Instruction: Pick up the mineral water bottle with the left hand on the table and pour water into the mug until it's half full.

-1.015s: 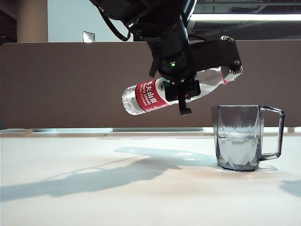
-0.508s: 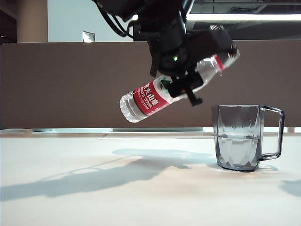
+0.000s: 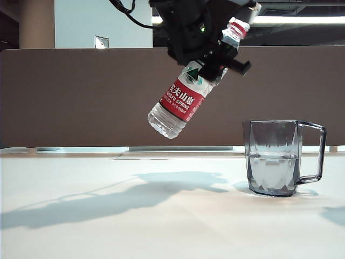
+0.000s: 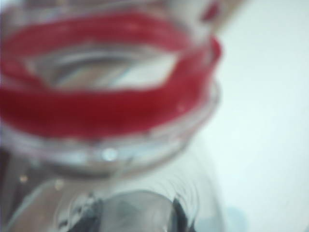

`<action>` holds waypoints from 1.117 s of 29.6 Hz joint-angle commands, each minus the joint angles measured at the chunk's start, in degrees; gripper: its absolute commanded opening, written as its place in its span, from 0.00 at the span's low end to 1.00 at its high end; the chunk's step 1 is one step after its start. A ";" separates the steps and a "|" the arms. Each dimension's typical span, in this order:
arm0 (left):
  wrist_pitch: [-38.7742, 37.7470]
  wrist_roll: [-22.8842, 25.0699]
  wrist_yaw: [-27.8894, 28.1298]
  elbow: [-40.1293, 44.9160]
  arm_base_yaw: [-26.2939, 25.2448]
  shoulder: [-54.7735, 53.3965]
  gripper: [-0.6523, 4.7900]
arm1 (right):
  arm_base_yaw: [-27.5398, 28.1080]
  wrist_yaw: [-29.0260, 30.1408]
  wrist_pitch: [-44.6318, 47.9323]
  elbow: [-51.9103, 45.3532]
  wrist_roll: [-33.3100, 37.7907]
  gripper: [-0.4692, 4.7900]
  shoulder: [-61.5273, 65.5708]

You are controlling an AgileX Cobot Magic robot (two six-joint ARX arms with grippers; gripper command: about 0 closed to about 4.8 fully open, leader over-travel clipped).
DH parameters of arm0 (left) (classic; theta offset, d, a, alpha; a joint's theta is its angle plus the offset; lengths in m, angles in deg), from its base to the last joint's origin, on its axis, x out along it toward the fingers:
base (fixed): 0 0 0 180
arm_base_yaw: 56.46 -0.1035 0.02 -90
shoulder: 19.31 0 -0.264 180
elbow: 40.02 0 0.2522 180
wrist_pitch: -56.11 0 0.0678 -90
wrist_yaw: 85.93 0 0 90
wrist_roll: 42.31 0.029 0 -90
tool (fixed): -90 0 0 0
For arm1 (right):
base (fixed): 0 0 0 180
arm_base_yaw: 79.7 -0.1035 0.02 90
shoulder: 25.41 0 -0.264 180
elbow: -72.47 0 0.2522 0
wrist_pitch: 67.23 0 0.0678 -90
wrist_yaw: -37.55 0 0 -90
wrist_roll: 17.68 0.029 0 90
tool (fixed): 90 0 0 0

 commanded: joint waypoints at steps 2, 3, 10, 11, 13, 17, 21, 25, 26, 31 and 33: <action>0.92 -9.92 -3.91 4.26 -3.19 4.35 0.38 | -0.02 0.22 0.81 0.48 -0.17 0.09 -0.04; 0.96 -11.28 -5.77 6.19 -4.35 5.75 0.38 | -0.02 0.22 0.81 0.48 -0.17 0.09 -0.07; 1.55 -19.52 -24.39 13.20 -11.23 11.76 0.37 | 0.00 0.22 0.79 0.48 -0.20 0.09 -0.07; 1.99 -20.13 -26.82 13.94 -12.17 12.24 0.37 | 0.00 0.22 0.79 0.48 -0.17 0.09 -0.04; 3.74 -21.81 -31.50 15.85 -14.19 13.05 0.34 | -0.02 0.22 0.76 0.48 -0.17 0.09 -0.04; 6.12 -22.75 -38.53 18.91 -17.38 14.10 0.34 | -0.02 0.22 0.59 0.48 -0.17 0.09 -0.04; 8.70 -22.75 -43.67 21.62 -19.52 14.80 0.34 | -0.02 0.20 0.57 0.48 -0.17 0.09 -0.04; 11.72 -23.02 -46.99 23.39 -20.50 14.80 0.34 | -0.02 0.22 0.57 0.48 -0.17 0.09 -0.04; 14.36 -23.80 -47.01 24.81 -20.50 14.80 0.34 | -0.02 0.22 0.57 0.48 -0.17 0.09 -0.04; 25.53 -26.82 -46.99 32.33 -20.48 14.78 0.34 | -0.02 0.24 0.57 0.48 -0.17 0.09 -0.04; 28.28 -28.11 -46.97 34.34 -20.48 14.78 0.34 | -0.02 0.24 0.57 0.48 -0.17 0.09 -0.04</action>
